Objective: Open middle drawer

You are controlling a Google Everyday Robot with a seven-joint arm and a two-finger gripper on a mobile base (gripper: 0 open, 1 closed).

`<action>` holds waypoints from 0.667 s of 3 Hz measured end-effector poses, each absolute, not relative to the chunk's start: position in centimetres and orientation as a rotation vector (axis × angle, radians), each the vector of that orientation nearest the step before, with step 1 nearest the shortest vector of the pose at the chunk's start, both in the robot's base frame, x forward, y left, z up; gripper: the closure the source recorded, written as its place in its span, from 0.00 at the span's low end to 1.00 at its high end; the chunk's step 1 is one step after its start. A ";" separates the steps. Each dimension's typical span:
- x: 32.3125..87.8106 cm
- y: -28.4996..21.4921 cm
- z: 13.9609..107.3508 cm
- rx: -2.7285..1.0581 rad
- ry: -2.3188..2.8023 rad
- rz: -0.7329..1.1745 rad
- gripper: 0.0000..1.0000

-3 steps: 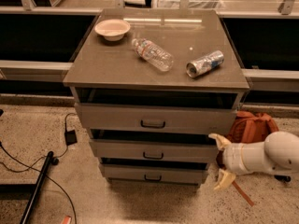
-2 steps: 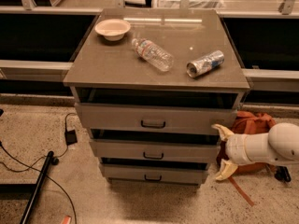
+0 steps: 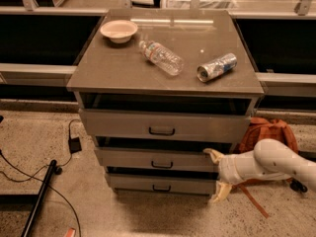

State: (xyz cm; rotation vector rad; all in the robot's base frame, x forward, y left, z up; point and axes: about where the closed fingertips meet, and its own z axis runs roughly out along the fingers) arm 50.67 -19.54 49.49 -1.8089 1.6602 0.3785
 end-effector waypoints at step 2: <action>50.9 -18.6 42.0 -1.774 1.677 0.482 0.00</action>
Offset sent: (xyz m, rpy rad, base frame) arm 0.0116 0.0052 -0.0983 0.0851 0.0680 -0.0298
